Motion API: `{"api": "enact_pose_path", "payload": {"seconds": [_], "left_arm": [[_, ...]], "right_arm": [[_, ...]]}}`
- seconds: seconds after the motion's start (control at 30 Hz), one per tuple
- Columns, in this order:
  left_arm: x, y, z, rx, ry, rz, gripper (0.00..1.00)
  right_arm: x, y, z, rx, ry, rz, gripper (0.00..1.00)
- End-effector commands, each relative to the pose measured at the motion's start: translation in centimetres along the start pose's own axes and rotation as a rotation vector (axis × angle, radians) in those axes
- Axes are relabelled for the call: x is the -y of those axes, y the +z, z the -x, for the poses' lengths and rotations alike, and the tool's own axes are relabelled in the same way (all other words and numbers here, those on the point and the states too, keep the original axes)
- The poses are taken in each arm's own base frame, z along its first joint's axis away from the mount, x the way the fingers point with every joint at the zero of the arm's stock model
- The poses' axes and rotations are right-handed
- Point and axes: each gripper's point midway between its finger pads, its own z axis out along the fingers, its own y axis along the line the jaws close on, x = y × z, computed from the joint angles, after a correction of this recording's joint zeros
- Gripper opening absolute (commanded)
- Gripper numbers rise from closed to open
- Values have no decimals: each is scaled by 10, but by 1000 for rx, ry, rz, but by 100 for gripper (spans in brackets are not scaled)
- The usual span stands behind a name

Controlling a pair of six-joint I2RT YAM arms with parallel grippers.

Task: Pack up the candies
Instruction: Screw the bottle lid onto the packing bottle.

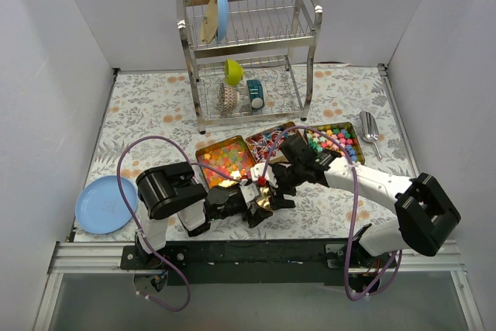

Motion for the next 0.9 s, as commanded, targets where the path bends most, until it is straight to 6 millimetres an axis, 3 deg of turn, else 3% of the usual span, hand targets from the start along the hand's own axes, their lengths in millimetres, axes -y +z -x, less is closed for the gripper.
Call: {"api": "enact_pose_path", "payload": {"seconds": [0.0, 0.33, 0.57, 0.6, 0.63, 0.7, 0.73, 0.77, 0.8, 0.83, 0.87], "left_arm": [[-15, -8, -10, 5, -15, 84, 0], [-17, -7, -13, -7, -13, 93, 0], [-16, -7, -14, -11, -11, 86, 0], [-16, -7, -13, -10, -9, 85, 1], [-15, -6, -13, -13, -10, 82, 32], [-16, -7, -12, -26, -16, 84, 73], [-15, -8, -3, -5, -14, 84, 86], [-12, -10, -4, -18, -23, 68, 98], [-8, -14, -5, -28, -22, 51, 98], [-5, -17, 9, 2, -15, 35, 98], [-1, -21, 4, -30, -24, 18, 98]], "right_arm": [[-35, 21, -17, -41, 277, 59, 63], [-26, 24, -23, -60, 547, -66, 60], [-22, 25, -23, -55, 566, -88, 60], [-22, 24, -24, -59, 565, -89, 65], [-18, 22, -21, -55, 561, -98, 69], [-16, 18, -21, -64, 551, -105, 79], [-14, 15, -21, -70, 551, -107, 82], [-8, 12, -14, -64, 527, -114, 83], [-9, 9, -17, -86, 532, -114, 86], [-7, 7, -15, -87, 522, -120, 87], [-2, 2, -10, -79, 509, -133, 89]]}}
